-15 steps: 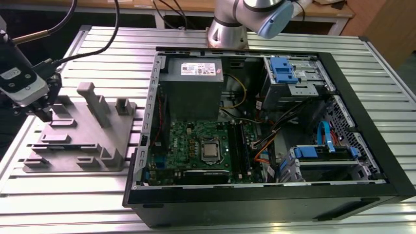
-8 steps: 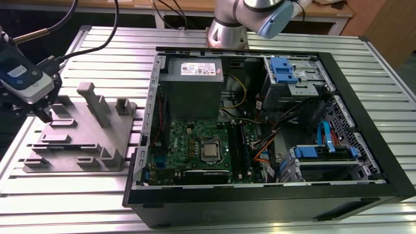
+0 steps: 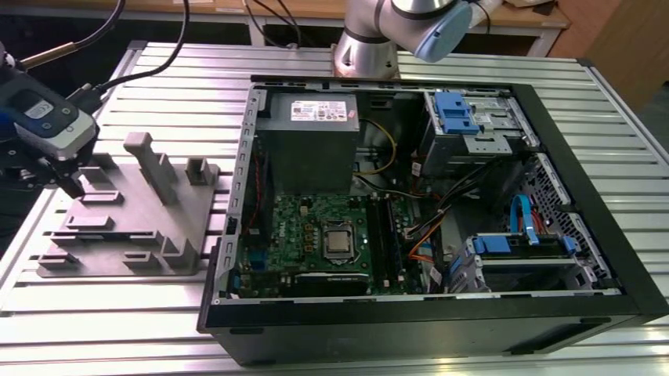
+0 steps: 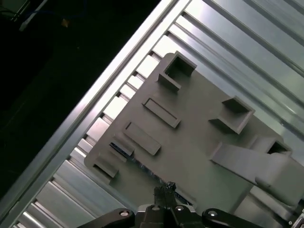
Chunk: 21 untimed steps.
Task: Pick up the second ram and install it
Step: 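Pick up the second ram and move it above second insertion slot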
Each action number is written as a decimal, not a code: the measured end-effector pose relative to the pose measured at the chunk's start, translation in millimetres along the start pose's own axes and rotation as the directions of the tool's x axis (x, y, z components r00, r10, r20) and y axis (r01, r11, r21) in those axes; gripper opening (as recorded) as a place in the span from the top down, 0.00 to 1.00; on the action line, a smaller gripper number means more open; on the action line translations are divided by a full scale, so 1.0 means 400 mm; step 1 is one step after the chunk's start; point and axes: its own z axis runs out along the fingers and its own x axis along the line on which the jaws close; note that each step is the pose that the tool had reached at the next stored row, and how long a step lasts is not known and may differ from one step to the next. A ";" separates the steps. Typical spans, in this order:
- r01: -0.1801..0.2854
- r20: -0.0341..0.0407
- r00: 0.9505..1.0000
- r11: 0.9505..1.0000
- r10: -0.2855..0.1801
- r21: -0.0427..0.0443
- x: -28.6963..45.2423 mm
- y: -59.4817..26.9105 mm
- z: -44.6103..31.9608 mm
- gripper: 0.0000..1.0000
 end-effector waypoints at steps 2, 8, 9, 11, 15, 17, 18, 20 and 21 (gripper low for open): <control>0.032 -0.001 0.999 0.999 -0.032 0.000 0.000 0.000 0.001 0.93; 0.124 -0.005 0.992 0.992 -0.124 -0.002 0.001 0.001 0.004 0.93; 0.140 -0.006 0.990 0.990 -0.140 -0.002 0.001 0.001 0.004 0.93; 0.171 -0.007 0.985 0.985 -0.171 -0.003 0.002 0.001 0.005 0.93; 0.232 -0.009 0.973 0.973 -0.232 -0.004 0.002 0.001 0.007 0.93; 0.261 -0.010 0.965 0.965 -0.261 -0.005 0.003 0.002 0.009 0.93; 0.275 -0.010 0.961 0.961 -0.275 -0.005 0.003 0.002 0.010 0.93; 0.304 -0.011 0.953 0.953 -0.304 -0.006 0.003 0.002 0.012 0.93; 0.317 -0.012 0.948 0.948 -0.317 -0.006 0.003 0.002 0.013 0.93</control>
